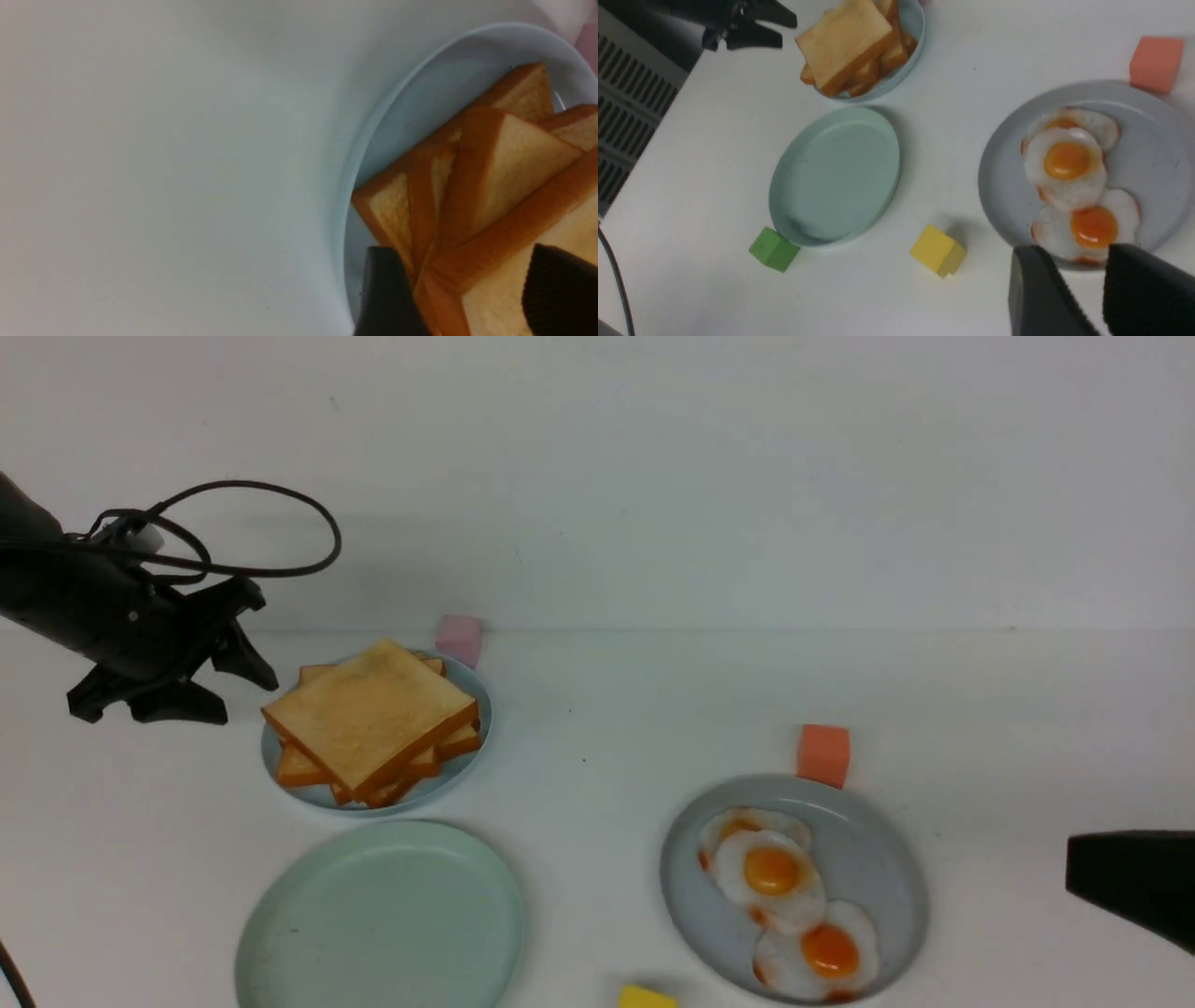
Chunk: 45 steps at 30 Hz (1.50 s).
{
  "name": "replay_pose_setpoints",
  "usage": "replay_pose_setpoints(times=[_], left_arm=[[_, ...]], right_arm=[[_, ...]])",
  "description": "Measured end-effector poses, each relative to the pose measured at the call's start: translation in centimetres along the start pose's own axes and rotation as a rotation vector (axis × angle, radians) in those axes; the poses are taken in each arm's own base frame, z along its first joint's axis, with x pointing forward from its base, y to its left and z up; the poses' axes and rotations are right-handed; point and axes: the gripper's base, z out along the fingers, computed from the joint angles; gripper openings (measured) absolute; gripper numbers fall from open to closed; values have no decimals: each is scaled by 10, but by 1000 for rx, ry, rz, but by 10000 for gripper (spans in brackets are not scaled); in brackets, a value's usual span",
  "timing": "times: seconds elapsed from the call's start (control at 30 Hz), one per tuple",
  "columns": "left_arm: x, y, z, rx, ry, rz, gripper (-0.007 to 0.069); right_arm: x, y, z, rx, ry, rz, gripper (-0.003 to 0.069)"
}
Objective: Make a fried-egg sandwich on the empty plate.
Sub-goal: Use the left arm to grab a slice of bread
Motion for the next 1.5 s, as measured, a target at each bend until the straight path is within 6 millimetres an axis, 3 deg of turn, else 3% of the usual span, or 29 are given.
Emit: replay_pose_setpoints(times=[0.37, 0.53, 0.77, 1.0, 1.03, 1.1, 1.23, 1.33, 1.5], left_arm=[[-4, -7, 3, 89, -47, 121, 423], [3, 0, 22, 93, 39, 98, 420], [4, 2, 27, 99, 59, 88, 408], [4, 2, 27, 102, 57, 96, 276], [4, 2, 27, 103, 59, 95, 216], [5, 1, 27, 107, 63, 93, 169], [5, 1, 27, 108, 63, 93, 153], [4, -1, 19, 98, 52, 126, 153], [1, -14, -14, 94, -12, 281, 148]], right_arm=[[-5, 1, 0, -6, -58, 9, 241], [-5, 1, 0, -6, -60, 9, 241], [-5, 0, 0, 0, -60, 3, 241], [-5, -1, 0, 7, -60, -6, 241], [-5, -1, 0, 7, -60, -6, 241], [-5, -1, 0, 7, -60, -6, 241], [-5, -1, 0, 13, -59, -14, 241], [-5, -2, 0, 20, -59, -23, 241], [-5, -2, 0, 23, -59, -27, 241]])
